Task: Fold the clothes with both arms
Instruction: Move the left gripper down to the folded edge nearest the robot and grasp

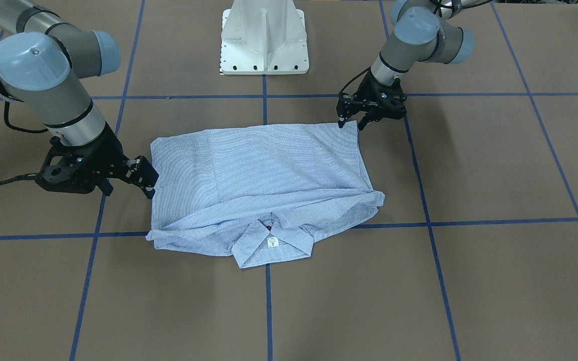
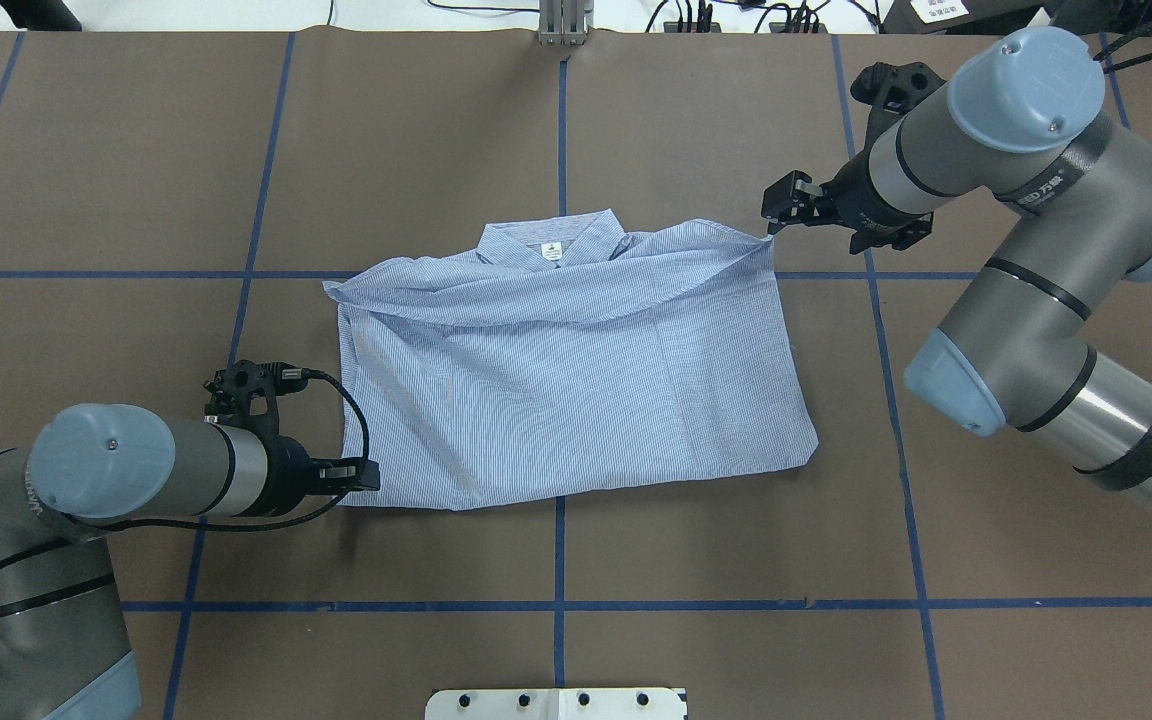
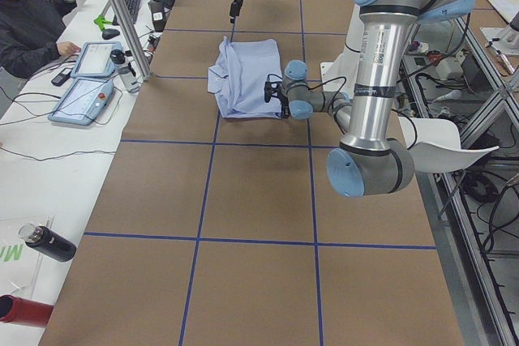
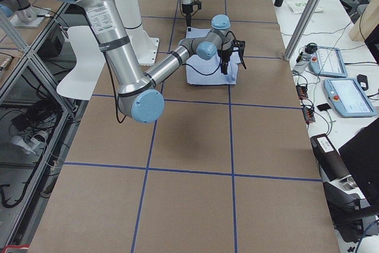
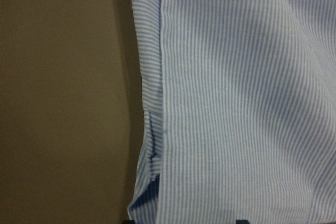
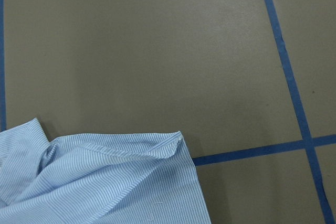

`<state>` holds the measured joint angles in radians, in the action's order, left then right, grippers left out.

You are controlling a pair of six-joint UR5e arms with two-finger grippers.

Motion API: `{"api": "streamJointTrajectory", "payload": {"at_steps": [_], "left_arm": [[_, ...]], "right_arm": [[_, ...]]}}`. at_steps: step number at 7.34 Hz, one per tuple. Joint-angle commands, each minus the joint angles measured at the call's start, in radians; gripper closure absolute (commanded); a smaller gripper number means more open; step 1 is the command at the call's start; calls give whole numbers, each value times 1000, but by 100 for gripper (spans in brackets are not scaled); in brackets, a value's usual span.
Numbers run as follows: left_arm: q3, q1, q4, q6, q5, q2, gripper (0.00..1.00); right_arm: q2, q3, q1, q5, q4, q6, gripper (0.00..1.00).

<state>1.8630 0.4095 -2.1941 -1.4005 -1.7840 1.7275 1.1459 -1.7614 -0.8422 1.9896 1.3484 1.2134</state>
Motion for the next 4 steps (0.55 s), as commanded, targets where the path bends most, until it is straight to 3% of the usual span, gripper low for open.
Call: {"api": "streamJointTrajectory", "payload": {"at_steps": [1, 3, 4], "left_arm": [[-5, 2, -1, 0, -3, 1, 37], [-1, -4, -1, 0, -5, 4, 41], [4, -6, -1, 0, -6, 6, 50]], "right_arm": [[0, -1, 0, 0, 0, 0, 0], [0, -1, 0, 0, 0, 0, 0], [0, 0, 0, 0, 0, 0, 0]]}}
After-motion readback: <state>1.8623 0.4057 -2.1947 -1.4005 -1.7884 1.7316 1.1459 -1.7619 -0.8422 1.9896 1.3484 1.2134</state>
